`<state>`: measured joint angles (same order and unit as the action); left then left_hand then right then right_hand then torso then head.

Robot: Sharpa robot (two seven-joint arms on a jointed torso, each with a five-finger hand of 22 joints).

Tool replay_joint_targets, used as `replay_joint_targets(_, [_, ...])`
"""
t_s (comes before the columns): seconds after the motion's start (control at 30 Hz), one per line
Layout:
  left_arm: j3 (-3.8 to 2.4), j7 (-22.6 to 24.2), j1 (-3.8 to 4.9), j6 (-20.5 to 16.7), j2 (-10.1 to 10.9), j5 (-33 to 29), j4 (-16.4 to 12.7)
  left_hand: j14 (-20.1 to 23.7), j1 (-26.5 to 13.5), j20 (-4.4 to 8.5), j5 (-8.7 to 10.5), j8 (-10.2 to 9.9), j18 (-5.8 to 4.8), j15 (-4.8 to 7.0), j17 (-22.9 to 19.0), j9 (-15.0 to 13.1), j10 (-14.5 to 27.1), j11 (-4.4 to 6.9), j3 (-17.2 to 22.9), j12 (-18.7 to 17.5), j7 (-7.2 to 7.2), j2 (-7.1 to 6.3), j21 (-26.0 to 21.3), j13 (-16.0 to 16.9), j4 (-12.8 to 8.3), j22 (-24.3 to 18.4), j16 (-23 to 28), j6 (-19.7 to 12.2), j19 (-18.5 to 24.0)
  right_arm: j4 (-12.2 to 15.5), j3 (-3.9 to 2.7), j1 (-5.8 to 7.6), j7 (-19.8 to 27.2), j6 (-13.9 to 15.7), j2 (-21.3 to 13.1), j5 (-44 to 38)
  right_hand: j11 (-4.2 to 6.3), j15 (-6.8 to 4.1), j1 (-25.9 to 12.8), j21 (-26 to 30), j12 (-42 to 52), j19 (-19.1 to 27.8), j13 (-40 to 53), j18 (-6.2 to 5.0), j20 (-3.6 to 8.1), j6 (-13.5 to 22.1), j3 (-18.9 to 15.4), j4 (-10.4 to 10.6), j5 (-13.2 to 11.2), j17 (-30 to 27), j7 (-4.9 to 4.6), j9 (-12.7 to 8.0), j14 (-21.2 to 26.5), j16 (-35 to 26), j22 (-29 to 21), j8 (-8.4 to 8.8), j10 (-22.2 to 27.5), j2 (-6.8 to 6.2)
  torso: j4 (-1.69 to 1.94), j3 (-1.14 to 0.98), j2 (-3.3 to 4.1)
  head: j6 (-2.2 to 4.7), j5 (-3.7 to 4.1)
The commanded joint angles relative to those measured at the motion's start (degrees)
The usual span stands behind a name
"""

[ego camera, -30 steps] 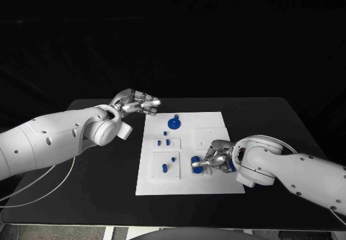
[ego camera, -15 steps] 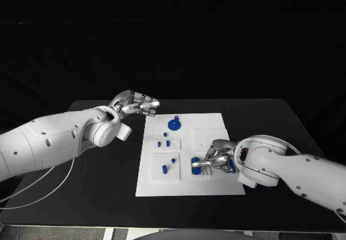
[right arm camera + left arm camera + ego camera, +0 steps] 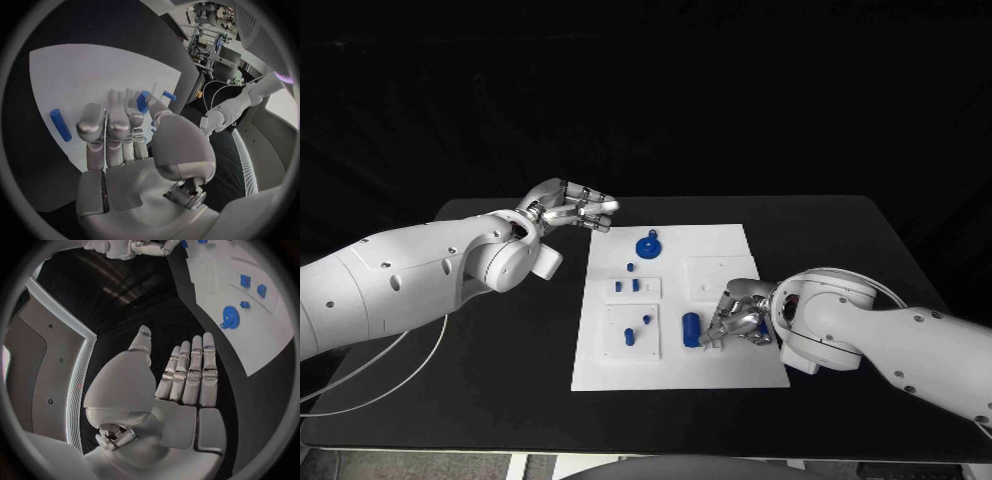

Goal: Assemble the parts on the task board

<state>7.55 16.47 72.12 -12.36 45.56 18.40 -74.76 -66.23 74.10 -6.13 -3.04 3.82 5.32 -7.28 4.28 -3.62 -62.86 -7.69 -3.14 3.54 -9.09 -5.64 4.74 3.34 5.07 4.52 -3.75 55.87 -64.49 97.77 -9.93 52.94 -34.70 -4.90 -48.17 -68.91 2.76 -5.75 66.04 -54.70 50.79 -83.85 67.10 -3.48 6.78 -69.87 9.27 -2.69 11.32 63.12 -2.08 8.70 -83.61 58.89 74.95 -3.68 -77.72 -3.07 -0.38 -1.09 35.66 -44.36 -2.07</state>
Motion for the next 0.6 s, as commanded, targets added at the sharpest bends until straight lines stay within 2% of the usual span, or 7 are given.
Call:
replay_joint_targets(0.03, [-0.02,0.13,-0.03,0.57,-0.1,-0.17,0.03,0.35,-0.12,-0.37,-0.15,0.23,-0.04,-0.04,-0.07,0.01,-0.04,-0.36,0.07,0.09,-0.04,0.62,-0.33,0.04,0.07,-0.09,0.23,-0.24,-0.03,-0.33,-0.02,-0.06,-0.32,-1.0,0.15,-1.76,0.03,-0.28,-0.79,-0.34,0.24,-0.9,0.18,0.84,0.39,-0.4,0.87,-0.36,0.34,0.02,-0.02,0.12,-0.02,0.18,7.16,0.04,-0.26,-0.39,0.03,0.03,-0.01,0.14,0.12])
replay_joint_targets(0.13, [-0.01,0.11,-0.03,0.6,-0.14,-0.17,0.08,0.35,-0.12,-0.37,-0.15,0.23,-0.04,-0.04,-0.07,0.01,-0.04,-0.36,0.07,0.09,-0.04,0.62,-0.33,0.04,0.07,-0.09,0.23,-0.24,-0.03,-0.66,-0.02,-0.07,-0.41,-0.76,0.28,-1.95,0.04,-0.26,-1.11,-0.48,0.24,-0.93,0.18,0.86,0.38,-0.42,0.91,-0.17,0.64,0.1,0.01,0.15,-0.04,0.29,7.19,0.05,-0.3,-0.32,0.03,0.04,0.0,0.07,0.11])
replay_joint_targets(0.2, [0.01,0.11,-0.03,0.61,-0.18,-0.17,0.13,0.35,-0.12,-0.37,-0.15,0.23,-0.04,-0.05,-0.07,0.01,-0.04,-0.36,0.06,0.09,-0.04,0.64,-0.33,0.04,0.06,-0.09,0.23,-0.24,-0.03,-1.04,-0.02,-0.07,-0.5,-0.47,0.43,-2.08,0.07,-0.28,-1.47,-0.49,0.26,-0.94,0.2,0.86,0.38,-0.44,1.12,0.2,2.13,0.12,0.06,0.17,-0.03,0.3,7.19,0.05,-0.35,-0.12,0.02,0.05,0.0,0.05,0.12])
replay_joint_targets(0.6, [0.07,0.14,-0.03,0.62,-0.19,-0.16,0.21,0.39,-0.24,-0.38,-0.15,0.24,-0.04,-0.06,-0.07,0.01,0.02,-0.39,-0.08,0.08,-0.06,0.91,-0.33,0.04,-0.19,-0.09,0.22,-0.26,-0.02,-1.77,-0.01,-0.12,-1.01,-0.21,1.2,-2.57,0.15,-0.28,-2.23,-0.7,0.25,-1.0,0.23,0.91,0.39,-0.54,1.44,0.85,4.56,0.28,0.16,0.26,-0.07,0.51,7.23,0.04,-0.43,0.36,0.05,0.03,0.0,-0.13,0.21])
